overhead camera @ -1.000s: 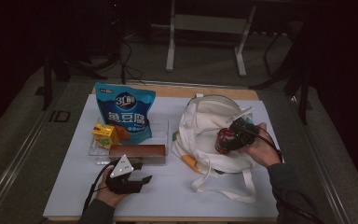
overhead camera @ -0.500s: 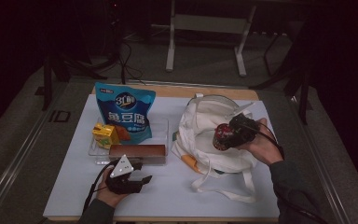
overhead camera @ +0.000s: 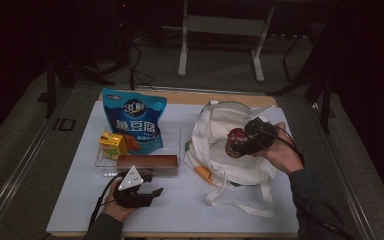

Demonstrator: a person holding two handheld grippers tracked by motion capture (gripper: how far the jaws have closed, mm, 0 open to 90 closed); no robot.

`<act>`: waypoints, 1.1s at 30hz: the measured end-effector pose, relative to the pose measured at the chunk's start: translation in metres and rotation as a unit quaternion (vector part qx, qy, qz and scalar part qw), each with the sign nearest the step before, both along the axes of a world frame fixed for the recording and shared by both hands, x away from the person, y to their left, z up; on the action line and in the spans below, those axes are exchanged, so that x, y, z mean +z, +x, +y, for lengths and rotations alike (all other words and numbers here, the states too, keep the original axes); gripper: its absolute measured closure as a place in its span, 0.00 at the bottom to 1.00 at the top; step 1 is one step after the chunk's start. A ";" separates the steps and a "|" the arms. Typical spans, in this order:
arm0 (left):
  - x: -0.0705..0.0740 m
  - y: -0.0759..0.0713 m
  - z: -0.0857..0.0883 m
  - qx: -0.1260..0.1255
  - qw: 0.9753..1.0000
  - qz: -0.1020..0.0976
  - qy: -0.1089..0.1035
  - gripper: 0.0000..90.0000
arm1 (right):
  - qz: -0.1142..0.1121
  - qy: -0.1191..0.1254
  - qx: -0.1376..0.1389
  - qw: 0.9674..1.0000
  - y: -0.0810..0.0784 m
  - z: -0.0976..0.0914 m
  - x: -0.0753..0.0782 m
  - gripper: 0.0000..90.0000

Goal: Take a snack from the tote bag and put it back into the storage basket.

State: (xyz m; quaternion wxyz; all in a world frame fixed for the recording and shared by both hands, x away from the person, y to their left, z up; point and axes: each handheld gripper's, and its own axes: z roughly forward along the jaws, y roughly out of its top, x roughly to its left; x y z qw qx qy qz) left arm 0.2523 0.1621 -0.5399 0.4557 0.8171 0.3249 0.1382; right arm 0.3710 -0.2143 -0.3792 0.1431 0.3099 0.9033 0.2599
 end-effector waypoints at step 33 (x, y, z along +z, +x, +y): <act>0.000 0.000 0.000 -0.001 1.000 0.000 0.000 0.42 | -0.010 0.013 0.048 0.999 -0.004 0.040 0.020 0.28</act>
